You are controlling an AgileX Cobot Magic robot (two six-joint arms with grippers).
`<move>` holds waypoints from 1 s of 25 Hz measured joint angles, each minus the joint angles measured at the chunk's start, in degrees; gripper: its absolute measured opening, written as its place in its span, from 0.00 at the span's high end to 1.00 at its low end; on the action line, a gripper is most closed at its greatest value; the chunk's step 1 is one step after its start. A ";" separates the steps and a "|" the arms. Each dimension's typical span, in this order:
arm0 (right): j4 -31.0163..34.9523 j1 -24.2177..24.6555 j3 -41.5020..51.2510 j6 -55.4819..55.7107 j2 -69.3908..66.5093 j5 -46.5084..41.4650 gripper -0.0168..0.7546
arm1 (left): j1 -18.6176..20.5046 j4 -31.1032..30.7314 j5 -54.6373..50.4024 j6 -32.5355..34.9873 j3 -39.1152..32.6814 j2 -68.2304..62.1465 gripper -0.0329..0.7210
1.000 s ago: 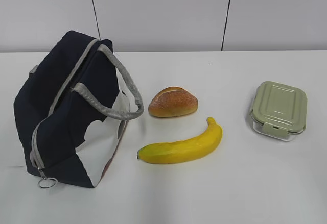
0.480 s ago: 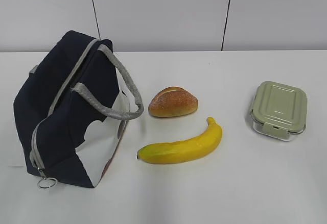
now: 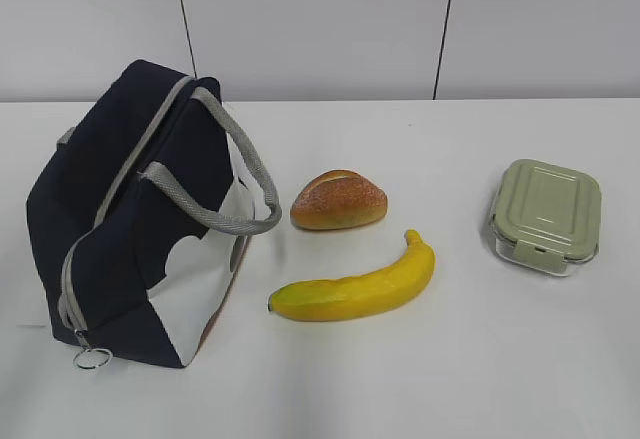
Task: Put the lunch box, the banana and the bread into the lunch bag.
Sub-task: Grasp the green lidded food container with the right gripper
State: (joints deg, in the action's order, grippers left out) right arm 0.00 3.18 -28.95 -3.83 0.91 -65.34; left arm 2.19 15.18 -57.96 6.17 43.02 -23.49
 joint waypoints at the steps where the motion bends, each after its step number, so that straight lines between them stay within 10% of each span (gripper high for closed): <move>1: 0.00 0.00 0.00 0.00 0.00 0.00 0.24 | 0.00 1.46 0.30 0.77 1.08 -2.49 0.19; 25: 0.00 0.00 0.00 0.00 0.00 0.00 0.24 | -5.06 11.81 -10.99 8.17 40.60 -62.33 0.29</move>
State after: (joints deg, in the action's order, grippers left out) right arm 0.00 3.18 -28.95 -3.83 0.91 -65.34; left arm -2.87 26.99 -68.95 14.34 83.61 -85.82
